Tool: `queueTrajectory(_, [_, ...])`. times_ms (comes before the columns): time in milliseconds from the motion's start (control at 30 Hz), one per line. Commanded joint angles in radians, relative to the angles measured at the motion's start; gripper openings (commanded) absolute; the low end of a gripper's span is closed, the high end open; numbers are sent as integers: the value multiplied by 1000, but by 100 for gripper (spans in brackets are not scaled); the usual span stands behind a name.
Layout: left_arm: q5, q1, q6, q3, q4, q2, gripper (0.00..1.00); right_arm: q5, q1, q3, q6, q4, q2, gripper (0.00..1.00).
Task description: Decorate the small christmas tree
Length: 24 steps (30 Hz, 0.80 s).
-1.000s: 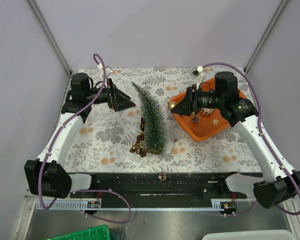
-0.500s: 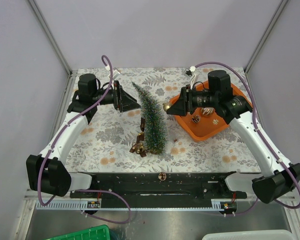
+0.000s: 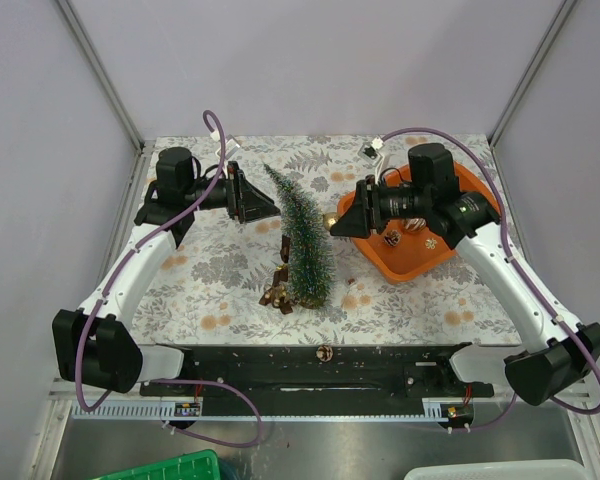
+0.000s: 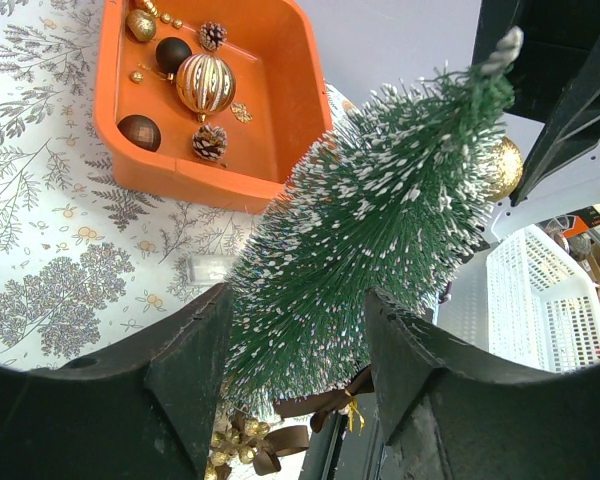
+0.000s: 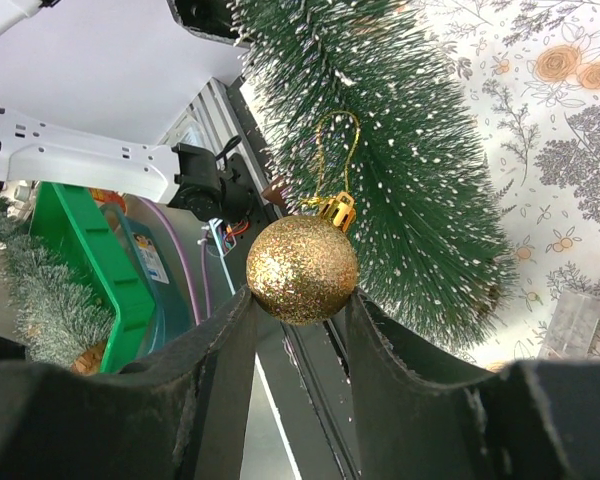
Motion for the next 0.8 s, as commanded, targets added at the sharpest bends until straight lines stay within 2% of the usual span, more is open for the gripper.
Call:
queueTrajectory(0, [-2, -5, 7, 15, 54, 1, 58, 3, 26, 48, -38, -27, 1, 21])
queueTrajectory(767, [23, -10, 14, 16, 45, -5, 59, 15, 62, 180, -84, -76, 88, 19])
